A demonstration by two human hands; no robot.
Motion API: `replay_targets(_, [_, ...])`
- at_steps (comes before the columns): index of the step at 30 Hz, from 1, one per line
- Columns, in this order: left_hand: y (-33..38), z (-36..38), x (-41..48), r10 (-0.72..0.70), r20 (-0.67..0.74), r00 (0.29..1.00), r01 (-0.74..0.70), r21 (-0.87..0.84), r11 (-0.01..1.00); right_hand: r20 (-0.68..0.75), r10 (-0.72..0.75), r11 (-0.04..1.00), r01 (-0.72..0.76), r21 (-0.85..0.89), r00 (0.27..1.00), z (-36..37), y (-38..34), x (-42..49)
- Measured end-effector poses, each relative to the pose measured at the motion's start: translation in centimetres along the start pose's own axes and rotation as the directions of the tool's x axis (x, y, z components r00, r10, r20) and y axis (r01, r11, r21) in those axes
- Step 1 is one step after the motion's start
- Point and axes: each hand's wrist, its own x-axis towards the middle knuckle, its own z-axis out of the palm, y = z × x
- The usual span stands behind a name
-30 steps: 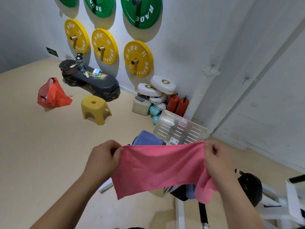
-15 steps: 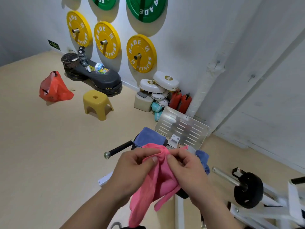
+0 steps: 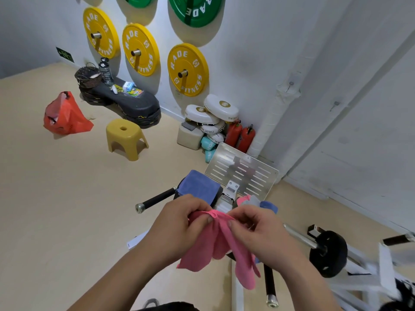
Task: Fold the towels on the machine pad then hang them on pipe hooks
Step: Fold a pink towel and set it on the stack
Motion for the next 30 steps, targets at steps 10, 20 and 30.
replay_targets(10, [-1.4, -3.7, 1.0, -0.209, -0.317, 0.925, 0.202, -0.054, 0.978, -0.114, 0.208, 0.978, -0.209, 0.008, 0.971, -0.3, 5.7, -1.0])
replay_targets(20, [-0.2, 0.2, -0.5, -0.559, 0.039, 0.828, 0.447, -0.649, 0.616, -0.020, 0.211, 0.869, -0.178, 0.462, 0.977, 0.6, 1.2, -0.8])
replay_targets(30, [1.3, 2.9, -1.6, -0.413, 0.314, 0.855, 0.489, -0.755, 0.437, -0.102, 0.133, 0.876, -0.069, 0.478, 0.986, 2.9, -0.5, -1.5])
